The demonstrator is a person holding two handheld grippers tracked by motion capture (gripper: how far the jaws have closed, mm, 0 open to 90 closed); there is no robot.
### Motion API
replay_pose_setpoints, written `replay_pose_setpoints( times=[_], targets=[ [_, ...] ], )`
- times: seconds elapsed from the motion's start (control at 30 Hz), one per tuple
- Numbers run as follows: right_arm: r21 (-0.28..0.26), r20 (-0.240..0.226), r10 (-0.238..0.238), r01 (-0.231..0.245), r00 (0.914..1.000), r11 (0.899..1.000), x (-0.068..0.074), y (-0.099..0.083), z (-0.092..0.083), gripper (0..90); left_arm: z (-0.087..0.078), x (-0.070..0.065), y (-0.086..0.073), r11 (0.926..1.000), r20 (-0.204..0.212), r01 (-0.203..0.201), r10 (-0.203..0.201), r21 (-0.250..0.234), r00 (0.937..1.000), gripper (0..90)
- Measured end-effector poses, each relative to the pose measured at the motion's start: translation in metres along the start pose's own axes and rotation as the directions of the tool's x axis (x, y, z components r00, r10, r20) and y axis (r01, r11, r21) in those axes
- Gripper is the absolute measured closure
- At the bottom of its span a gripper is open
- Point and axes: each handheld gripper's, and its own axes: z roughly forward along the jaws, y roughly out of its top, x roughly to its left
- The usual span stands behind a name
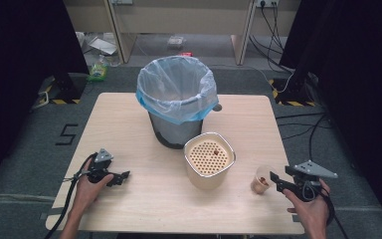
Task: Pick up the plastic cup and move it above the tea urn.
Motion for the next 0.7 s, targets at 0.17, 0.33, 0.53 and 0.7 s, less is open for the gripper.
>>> replay_pose_setpoints(
  times=[0.17, 0.33, 0.53, 0.7],
  targets=[
    [0.018, -0.004, -0.009, 0.009, 1.0, 1.0, -0.003, 0.003, 0.01, 41.2, 0.0, 0.0, 0.0, 1.0, 0.0, 0.0, 0.0, -0.001, 1.0, 0.0],
    [0.026, -0.007, -0.027, 0.027, 0.9996, 0.999, -0.004, 0.004, 0.015, 48.4, 0.0, 0.0, 0.0, 1.0, 0.0, 0.0, 0.0, 0.0, 1.0, 0.0],
    [0.045, -0.032, -0.038, 0.039, 0.9988, 0.998, -0.004, 0.005, 0.024, 54.1, 0.0, 0.0, 0.0, 1.0, 0.001, 0.0, 0.0, 0.001, 1.0, 0.0],
    [0.072, -0.048, -0.051, 0.055, 0.9976, 0.996, -0.003, 0.006, 0.034, 58.5, 0.0, 0.0, 0.0, 1.0, 0.0, 0.0, 0.0, 0.0, 1.0, 0.0]
  ],
)
